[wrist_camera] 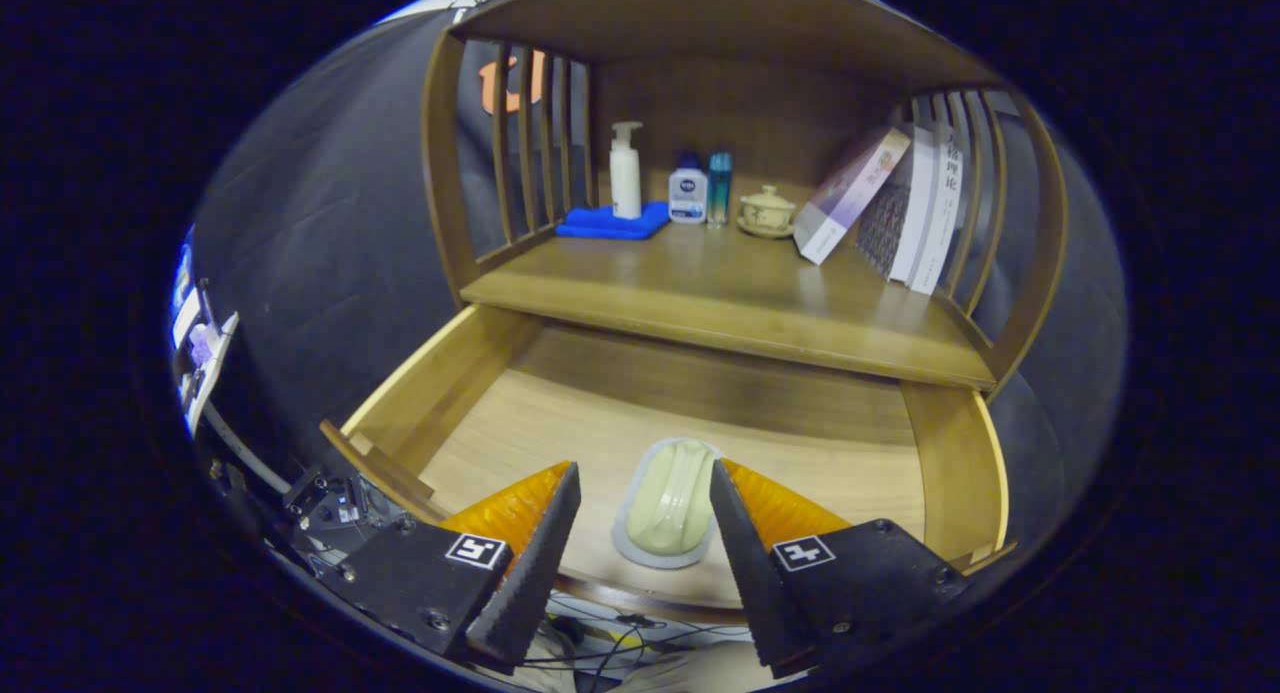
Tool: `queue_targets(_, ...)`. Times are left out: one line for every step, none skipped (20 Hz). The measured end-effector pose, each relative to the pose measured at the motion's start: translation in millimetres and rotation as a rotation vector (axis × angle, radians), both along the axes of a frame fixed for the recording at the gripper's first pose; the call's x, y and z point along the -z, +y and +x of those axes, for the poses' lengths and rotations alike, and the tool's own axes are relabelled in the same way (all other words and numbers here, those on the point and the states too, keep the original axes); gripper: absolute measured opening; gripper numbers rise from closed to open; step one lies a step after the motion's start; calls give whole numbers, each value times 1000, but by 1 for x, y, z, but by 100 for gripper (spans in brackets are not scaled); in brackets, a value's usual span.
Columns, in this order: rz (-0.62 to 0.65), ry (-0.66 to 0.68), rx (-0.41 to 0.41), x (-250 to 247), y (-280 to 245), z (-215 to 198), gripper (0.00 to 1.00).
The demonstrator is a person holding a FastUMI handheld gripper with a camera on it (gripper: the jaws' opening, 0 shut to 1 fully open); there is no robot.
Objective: Pull open the drawer, take out the items inside it, and place them on the countertop above the cabinet.
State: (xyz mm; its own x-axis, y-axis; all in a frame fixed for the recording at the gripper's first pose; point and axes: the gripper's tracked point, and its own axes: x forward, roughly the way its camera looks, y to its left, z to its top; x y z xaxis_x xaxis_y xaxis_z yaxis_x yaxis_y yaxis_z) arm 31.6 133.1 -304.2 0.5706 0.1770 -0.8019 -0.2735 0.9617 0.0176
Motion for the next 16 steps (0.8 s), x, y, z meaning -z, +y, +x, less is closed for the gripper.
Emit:
queue_targets(-5,26,6,7,-1,3,83)
queue_targets(-8,55,13,13,-2,5,83)
queue_targets(-3,89,14,22,-2,7,83)
queue_targets(-1,120,26,29,-3,8,83)
queue_targets(6,153,25,36,-2,9,83)
queue_targets(7,186,30,41,-2,9,83)
queue_targets(13,212,29,47,0,11,82)
queue_targets(6,239,34,53,0,12,81)
queue_targets(6,256,44,55,-1,12,79)
queue_targets(2,272,42,57,0,14,78)
queue_targets(0,277,46,59,0,16,76)
queue_targets(-7,287,39,60,0,16,75)
queue_targets(-15,290,43,61,-1,16,73)
queue_targets(-22,297,41,62,-2,16,72)
queue_targets(-26,301,50,64,-4,15,71)
queue_targets(-32,310,54,66,-6,15,69)
